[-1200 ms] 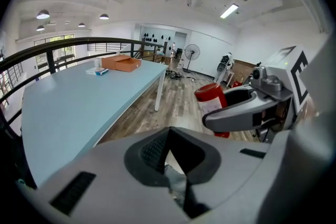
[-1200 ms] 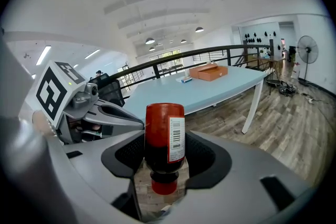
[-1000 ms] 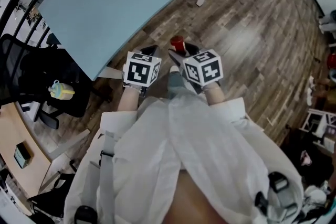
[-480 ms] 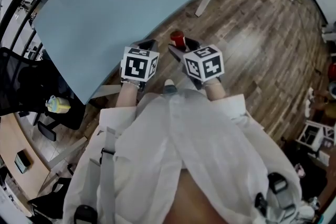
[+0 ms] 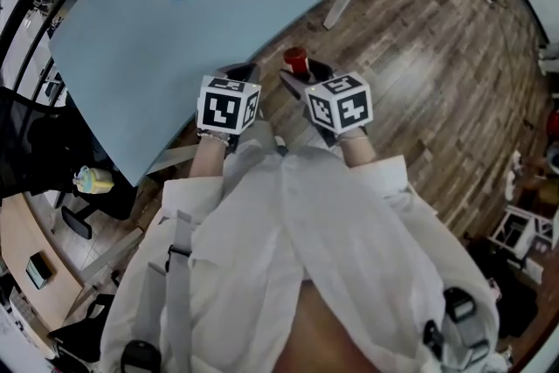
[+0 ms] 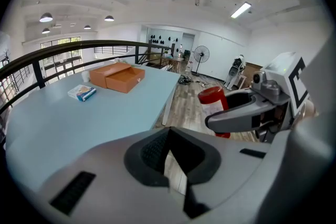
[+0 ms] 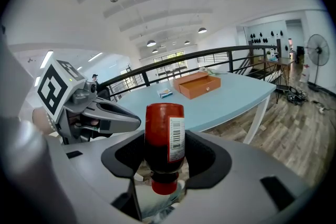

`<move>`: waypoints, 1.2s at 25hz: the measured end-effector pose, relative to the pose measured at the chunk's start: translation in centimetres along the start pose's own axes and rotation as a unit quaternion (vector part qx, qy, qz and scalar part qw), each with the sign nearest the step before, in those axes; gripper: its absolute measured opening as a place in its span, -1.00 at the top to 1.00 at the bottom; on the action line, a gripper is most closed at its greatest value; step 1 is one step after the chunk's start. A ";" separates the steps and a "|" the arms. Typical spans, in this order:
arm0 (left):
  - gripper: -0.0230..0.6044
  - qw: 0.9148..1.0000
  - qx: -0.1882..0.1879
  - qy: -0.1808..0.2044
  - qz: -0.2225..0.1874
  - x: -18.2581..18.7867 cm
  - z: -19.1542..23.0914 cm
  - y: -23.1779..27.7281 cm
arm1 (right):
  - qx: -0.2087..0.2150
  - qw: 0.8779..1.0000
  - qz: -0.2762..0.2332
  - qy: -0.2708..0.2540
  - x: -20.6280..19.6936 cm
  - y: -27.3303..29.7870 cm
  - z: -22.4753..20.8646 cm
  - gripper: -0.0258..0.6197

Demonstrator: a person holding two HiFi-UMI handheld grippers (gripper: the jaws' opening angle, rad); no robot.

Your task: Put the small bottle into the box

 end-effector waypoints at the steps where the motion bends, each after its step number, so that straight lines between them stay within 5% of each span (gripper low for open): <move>1: 0.91 1.000 0.001 -0.004 -0.001 0.0 0.3 0.2 | 0.000 1.000 0.000 0.001 0.1 0.2 -0.3 0.26; 16: 0.91 1.000 -0.012 -0.003 -0.012 5.1 5.7 7.4 | -0.011 1.000 0.026 0.012 4.4 6.1 -5.8 0.26; 30: 0.92 0.999 -0.022 -0.026 -0.016 14.8 14.5 14.9 | 0.010 1.000 0.019 -0.012 18.5 13.3 -11.9 0.26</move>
Point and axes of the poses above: the fingertips, and each gripper's own axes: y forward along the fingers, z to its left, x out of its top, the point moved 4 cm from there along -y, backward along the fingers, and after that the axes turned 12 degrees about y, right-handed, at the moved point
